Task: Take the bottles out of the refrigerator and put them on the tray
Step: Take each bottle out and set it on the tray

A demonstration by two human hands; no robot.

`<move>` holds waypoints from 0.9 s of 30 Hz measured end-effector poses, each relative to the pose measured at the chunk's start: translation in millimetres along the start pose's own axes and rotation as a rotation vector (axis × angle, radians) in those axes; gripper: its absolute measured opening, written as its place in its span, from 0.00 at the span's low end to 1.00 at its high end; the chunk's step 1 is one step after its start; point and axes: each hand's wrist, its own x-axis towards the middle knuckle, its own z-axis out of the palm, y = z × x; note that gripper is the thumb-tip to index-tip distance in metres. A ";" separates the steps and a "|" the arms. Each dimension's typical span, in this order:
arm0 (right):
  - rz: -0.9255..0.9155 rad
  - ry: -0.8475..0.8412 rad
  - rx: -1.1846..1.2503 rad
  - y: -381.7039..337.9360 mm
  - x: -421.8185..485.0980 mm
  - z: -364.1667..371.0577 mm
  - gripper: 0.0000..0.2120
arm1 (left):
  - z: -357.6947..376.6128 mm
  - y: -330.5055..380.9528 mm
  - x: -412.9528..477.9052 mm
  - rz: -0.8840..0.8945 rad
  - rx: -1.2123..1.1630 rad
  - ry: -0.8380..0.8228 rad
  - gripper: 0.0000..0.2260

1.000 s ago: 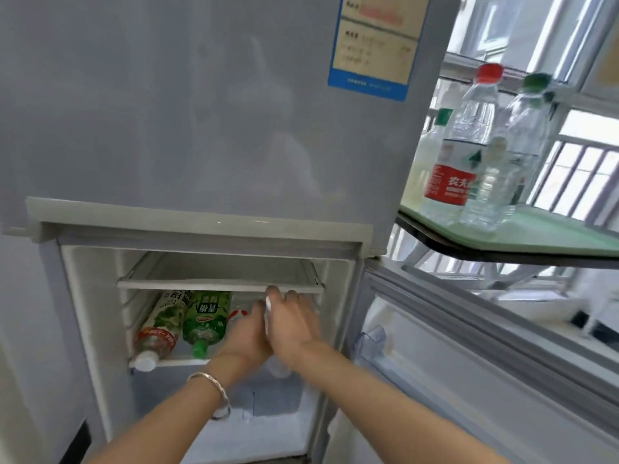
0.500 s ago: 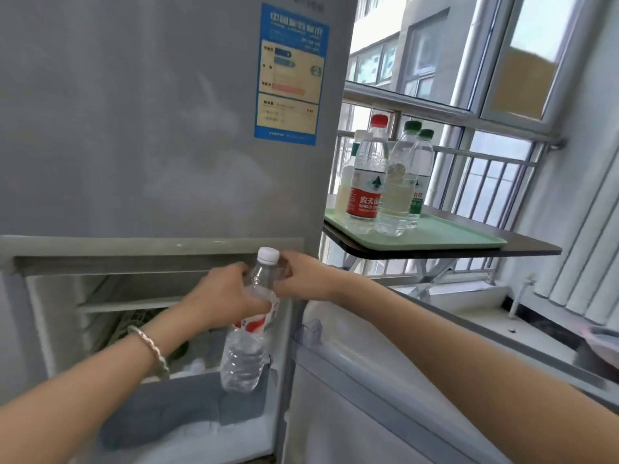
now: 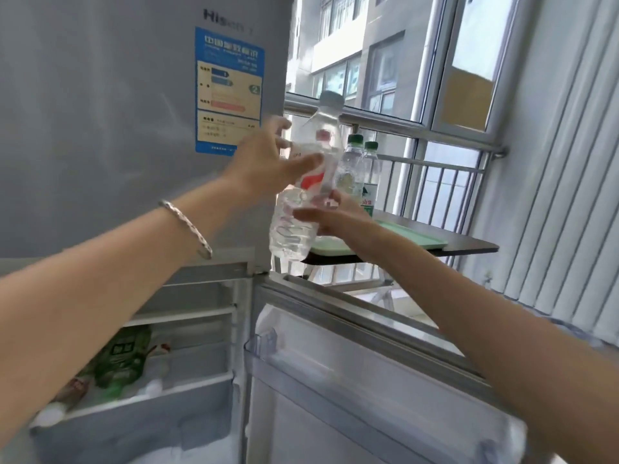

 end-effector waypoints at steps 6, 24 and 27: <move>-0.023 0.315 0.076 0.7 12.4 -78.7 0.31 | 72.0 17.7 23.8 -0.031 -0.069 -0.168 0.20; 0.211 0.221 -0.013 112.0 84.7 -154.5 0.14 | 222.8 -31.4 60.0 -0.150 -0.081 -0.393 0.22; 0.171 0.185 -0.109 115.7 89.7 -153.3 0.12 | 226.9 -37.7 60.6 -0.170 -0.042 -0.415 0.23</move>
